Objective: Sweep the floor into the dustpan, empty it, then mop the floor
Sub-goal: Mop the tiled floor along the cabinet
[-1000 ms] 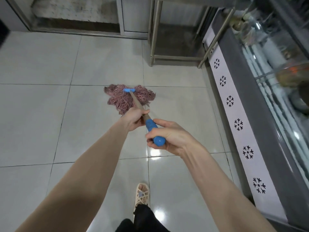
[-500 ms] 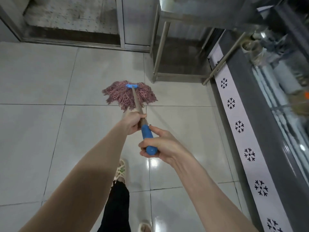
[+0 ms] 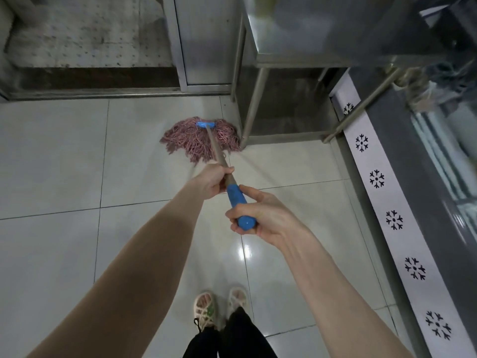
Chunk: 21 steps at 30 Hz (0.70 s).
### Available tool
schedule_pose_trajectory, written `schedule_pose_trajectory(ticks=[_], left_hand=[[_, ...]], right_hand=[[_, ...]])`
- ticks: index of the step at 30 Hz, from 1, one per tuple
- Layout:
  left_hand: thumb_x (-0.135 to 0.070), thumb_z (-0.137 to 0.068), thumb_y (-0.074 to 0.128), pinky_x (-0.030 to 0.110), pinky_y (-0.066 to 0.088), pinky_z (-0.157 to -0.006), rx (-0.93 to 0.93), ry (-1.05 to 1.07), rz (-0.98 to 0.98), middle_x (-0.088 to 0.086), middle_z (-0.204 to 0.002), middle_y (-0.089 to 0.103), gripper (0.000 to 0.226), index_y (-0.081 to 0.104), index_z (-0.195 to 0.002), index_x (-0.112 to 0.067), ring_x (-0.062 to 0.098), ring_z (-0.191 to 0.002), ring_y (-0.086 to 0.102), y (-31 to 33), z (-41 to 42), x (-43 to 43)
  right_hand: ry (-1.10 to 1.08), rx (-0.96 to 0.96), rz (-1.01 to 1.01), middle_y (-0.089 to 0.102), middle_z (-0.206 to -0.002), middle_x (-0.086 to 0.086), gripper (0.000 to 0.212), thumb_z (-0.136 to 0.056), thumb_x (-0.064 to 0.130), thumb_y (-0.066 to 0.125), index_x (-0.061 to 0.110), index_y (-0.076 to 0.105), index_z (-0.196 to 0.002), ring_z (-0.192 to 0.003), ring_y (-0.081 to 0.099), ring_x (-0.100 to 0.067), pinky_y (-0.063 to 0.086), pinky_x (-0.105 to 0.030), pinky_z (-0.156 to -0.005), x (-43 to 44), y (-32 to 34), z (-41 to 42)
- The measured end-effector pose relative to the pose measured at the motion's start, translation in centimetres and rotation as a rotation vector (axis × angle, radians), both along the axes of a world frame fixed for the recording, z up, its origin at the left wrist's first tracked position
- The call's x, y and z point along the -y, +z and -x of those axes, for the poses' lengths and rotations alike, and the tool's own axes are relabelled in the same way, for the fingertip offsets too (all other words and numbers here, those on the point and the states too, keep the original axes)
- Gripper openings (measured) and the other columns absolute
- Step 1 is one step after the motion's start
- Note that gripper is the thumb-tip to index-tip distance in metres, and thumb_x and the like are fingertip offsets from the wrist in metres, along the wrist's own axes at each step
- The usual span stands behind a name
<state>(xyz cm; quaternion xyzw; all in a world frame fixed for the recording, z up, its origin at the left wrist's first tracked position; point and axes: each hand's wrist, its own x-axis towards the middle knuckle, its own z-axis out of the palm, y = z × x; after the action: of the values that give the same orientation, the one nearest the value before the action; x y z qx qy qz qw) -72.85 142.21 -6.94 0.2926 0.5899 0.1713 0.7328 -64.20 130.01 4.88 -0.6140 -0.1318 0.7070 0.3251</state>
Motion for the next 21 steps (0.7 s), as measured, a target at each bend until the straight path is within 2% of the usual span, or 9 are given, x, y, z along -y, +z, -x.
schedule_pose_trajectory(ticks=[6,13,21], left_hand=[[-0.009,-0.097,0.050,0.027,0.047,-0.062,-0.003,0.015,0.000,0.005,-0.075,0.046,0.011,0.049,-0.086,-0.007,0.015,-0.068,0.048,-0.7,-2.0,-8.1],[-0.010,-0.097,0.051,0.027,0.047,-0.061,-0.032,-0.002,-0.010,0.006,-0.074,0.046,0.010,0.048,-0.087,-0.008,0.016,-0.067,0.049,-1.6,-5.1,-17.8],[-0.007,-0.096,0.052,0.029,0.048,-0.067,-0.021,0.011,-0.034,0.006,-0.071,0.046,0.012,0.049,-0.084,-0.008,0.016,-0.066,0.049,-1.5,-8.4,-26.7]], right_hand=[[-0.036,-0.067,-0.001,0.063,-0.101,-0.020,0.079,-0.074,-0.014,0.068,0.012,0.039,-0.142,-0.049,0.060,-0.018,0.052,-0.025,-0.049,-8.0,-0.8,-2.4],[-0.011,-0.067,0.000,0.061,-0.111,-0.024,0.082,-0.074,-0.013,0.070,0.014,0.037,-0.144,-0.051,0.059,-0.019,0.054,-0.027,-0.052,-17.6,-1.9,-6.0],[-0.021,-0.057,-0.002,0.064,-0.093,-0.018,0.079,-0.074,-0.013,0.069,0.014,0.041,-0.143,-0.055,0.059,-0.018,0.054,-0.027,-0.053,-26.6,-2.4,-9.9]])
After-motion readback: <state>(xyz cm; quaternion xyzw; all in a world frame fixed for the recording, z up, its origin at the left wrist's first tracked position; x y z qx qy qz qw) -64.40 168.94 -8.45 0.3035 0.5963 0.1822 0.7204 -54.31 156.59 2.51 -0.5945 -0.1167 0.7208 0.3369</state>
